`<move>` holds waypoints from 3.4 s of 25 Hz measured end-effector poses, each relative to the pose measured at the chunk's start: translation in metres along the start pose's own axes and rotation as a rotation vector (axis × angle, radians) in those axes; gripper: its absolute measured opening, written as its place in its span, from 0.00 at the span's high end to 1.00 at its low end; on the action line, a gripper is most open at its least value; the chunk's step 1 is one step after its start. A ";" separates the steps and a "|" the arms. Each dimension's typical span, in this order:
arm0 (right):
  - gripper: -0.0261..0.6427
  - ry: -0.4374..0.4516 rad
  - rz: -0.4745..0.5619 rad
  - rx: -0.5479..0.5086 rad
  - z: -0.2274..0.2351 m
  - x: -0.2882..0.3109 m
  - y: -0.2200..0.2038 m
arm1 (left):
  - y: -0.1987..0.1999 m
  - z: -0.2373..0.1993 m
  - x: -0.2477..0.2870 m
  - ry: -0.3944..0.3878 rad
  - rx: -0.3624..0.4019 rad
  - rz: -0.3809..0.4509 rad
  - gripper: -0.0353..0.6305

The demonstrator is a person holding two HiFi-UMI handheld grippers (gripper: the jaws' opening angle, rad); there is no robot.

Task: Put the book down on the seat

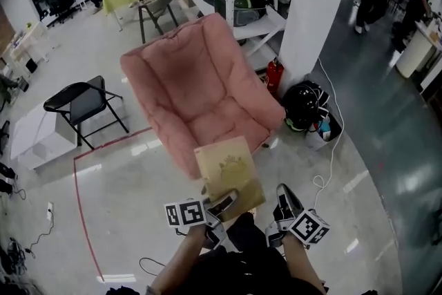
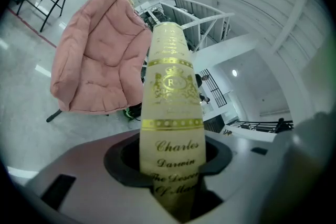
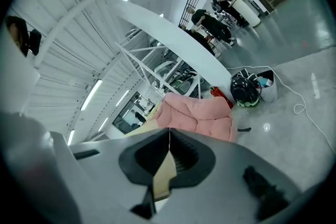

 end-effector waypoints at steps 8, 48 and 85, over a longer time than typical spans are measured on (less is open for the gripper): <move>0.94 0.008 -0.048 -0.014 0.027 0.066 0.054 | 0.045 -0.017 0.062 0.039 -0.030 0.028 0.63; 0.94 -0.054 -0.166 -0.024 0.142 0.320 0.098 | 0.172 -0.223 0.266 0.166 -0.209 -0.044 0.62; 0.94 -0.061 -0.143 0.084 0.239 0.414 0.037 | 0.153 -0.357 0.335 0.657 0.302 -0.298 0.25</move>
Point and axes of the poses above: the fingertips, and each gripper's own axes: x forward along the fingers, z to its right, y out of its top, the point moved 10 cm from there along -x, backward along the fingers, and after that the axes turned 5 degrees about x, right-handed, at the moved point
